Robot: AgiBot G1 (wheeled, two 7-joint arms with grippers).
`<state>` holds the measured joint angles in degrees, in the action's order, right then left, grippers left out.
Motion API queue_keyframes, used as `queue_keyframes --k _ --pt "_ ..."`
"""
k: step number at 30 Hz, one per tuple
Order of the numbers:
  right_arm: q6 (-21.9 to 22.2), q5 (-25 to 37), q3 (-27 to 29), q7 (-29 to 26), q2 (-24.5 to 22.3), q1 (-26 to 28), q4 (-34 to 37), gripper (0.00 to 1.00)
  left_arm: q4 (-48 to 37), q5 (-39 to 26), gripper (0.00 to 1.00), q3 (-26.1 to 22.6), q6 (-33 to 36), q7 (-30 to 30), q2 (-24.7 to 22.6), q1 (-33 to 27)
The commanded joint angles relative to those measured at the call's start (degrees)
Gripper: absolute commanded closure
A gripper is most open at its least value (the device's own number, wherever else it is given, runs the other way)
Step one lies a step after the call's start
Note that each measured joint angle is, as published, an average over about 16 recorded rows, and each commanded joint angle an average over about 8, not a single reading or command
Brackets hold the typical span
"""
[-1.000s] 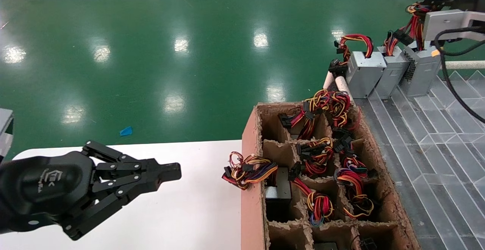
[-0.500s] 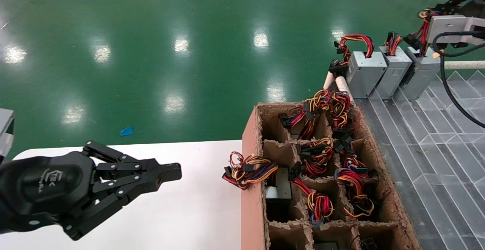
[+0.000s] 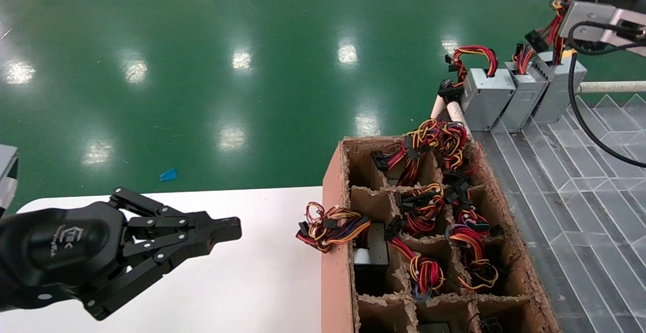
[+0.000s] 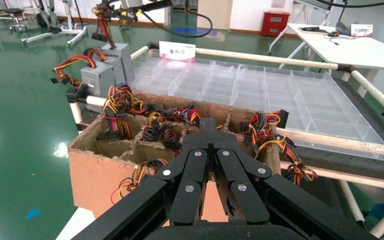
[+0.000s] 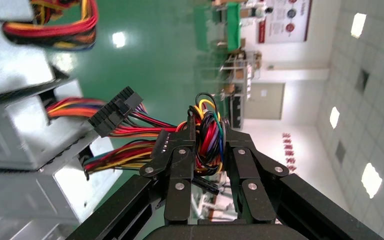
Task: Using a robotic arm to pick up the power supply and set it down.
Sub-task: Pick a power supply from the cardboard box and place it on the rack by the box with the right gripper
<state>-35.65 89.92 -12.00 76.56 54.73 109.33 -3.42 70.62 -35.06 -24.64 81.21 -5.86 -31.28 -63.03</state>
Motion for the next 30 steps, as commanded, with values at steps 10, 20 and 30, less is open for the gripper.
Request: queue_keyframes --k 10,20,30 --pt "-0.1 -0.4 0.3 0.5 -0.4 0.3 2.8 0.7 0.0 0.0 1.0 0.0 0.0 0.0 0.0 0.0" --pt "-0.4 -0.1 0.1 0.0 -0.8 0.7 3.5 0.0 0.0 0.0 1.0 0.0 0.0 0.0 0.0 0.0" --pt "-2.5 -0.3 0.2 -0.9 -1.0 1.9 3.5 0.0 0.0 0.0 1.0 0.0 0.0 0.0 0.0 0.0"
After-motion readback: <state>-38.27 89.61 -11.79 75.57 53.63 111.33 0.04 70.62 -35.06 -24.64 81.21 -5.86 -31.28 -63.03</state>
